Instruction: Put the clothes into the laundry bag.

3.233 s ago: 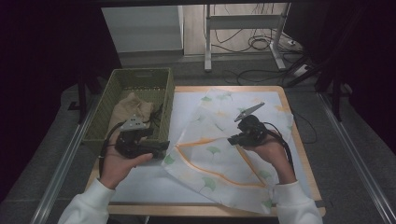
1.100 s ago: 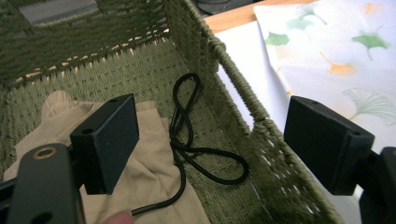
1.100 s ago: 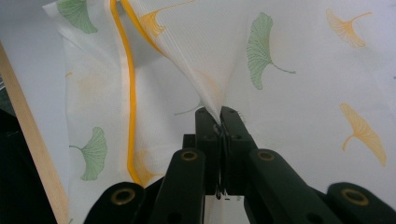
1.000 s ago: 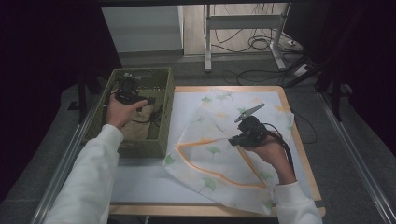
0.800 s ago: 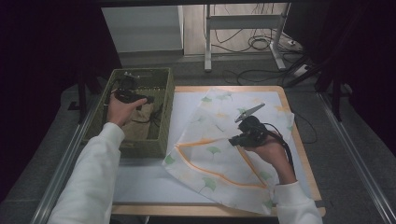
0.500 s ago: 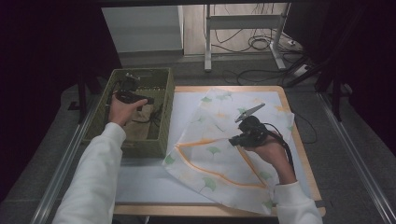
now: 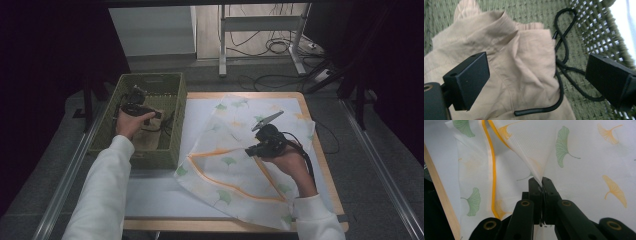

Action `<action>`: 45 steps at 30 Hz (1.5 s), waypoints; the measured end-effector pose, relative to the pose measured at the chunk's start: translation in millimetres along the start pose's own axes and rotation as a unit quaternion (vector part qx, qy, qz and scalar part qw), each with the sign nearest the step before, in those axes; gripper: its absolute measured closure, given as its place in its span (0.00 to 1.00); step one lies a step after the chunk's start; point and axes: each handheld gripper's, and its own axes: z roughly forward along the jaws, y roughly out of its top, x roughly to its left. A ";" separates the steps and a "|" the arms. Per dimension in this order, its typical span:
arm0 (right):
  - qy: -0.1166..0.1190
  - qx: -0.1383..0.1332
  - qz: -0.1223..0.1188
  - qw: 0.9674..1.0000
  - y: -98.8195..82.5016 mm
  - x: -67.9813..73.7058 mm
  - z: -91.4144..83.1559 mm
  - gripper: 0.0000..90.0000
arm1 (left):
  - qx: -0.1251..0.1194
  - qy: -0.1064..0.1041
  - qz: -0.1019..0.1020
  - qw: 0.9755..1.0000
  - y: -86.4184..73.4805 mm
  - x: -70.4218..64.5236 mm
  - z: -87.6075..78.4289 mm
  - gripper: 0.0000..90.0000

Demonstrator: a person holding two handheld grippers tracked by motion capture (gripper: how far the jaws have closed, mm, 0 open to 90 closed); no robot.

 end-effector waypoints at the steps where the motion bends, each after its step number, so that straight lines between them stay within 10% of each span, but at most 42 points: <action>1: 0.000 0.000 0.000 1.000 0.0 0.0 0.1 0.96 | 0.003 -0.002 -0.002 1.000 -1.3 1.4 1.9 0.06; 24: 0.003 0.003 0.005 1.000 -1.6 -2.8 2.3 0.96 | 0.074 -0.006 0.001 0.997 -12.5 2.8 30.7 0.06; 45: 0.005 0.007 0.004 1.000 -2.2 -2.8 3.6 0.96 | 0.152 0.033 0.012 0.988 -11.7 1.9 55.0 0.10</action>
